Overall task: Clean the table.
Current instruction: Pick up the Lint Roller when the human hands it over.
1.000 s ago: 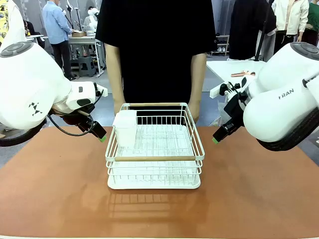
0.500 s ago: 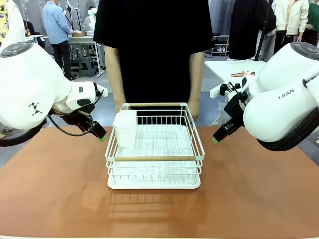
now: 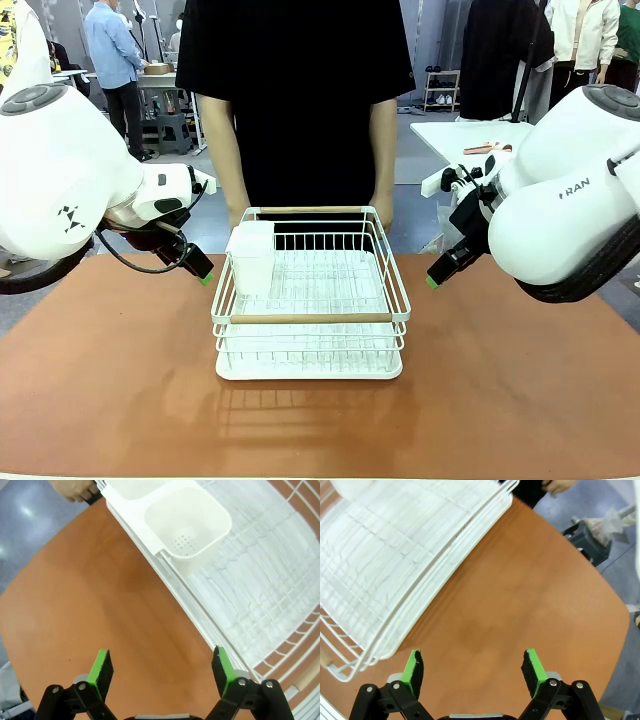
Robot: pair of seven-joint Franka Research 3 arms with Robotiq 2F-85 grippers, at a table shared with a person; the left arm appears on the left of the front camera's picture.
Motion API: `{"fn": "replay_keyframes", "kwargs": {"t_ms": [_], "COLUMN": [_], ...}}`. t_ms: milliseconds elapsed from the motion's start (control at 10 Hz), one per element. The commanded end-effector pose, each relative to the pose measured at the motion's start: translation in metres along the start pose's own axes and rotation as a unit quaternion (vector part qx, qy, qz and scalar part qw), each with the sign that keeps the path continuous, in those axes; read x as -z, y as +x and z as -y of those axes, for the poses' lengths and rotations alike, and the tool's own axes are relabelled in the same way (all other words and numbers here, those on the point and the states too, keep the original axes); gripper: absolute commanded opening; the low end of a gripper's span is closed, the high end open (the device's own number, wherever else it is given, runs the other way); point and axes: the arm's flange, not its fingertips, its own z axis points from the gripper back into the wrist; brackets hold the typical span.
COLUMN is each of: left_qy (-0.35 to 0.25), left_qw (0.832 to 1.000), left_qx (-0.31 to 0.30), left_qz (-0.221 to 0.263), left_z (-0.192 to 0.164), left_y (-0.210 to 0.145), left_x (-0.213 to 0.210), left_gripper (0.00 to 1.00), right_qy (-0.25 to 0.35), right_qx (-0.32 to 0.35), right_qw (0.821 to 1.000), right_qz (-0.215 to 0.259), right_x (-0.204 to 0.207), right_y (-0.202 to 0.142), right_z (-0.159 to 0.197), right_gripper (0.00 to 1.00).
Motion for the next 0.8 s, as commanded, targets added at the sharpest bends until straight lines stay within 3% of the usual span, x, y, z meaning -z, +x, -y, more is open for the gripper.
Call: {"fn": "replay_keyframes", "kwargs": {"t_ms": [0,200,400,500,700], "left_qy": [-0.060,-0.181,-0.341,-0.407,-0.504], "left_qw": [0.997,0.977,0.922,0.890,0.824], "left_qx": [-0.050,-0.099,-0.176,-0.201,-0.260], "left_qz": [-0.025,-0.054,-0.042,-0.038,0.006], "left_z": [-0.019,-0.057,-0.117,-0.143,-0.184], "left_y": [0.020,0.016,-0.011,-0.029,-0.075], "left_x": [-0.041,-0.081,-0.109,-0.114,-0.116], "left_gripper": [1.00,1.00,1.00,1.00,1.00], "right_qy": [0.029,0.153,0.289,0.364,0.455], "right_qx": [0.072,0.139,0.218,0.249,0.304], "right_qw": [0.997,0.978,0.932,0.897,0.837], "right_qz": [0.017,0.020,0.010,-0.009,0.017], "right_x": [-0.046,-0.096,-0.130,-0.134,-0.142], "right_y": [0.019,0.022,-0.002,-0.016,-0.054], "right_z": [0.014,0.046,0.095,0.119,0.162], "right_gripper": [1.00,1.00,1.00,1.00,1.00]}}
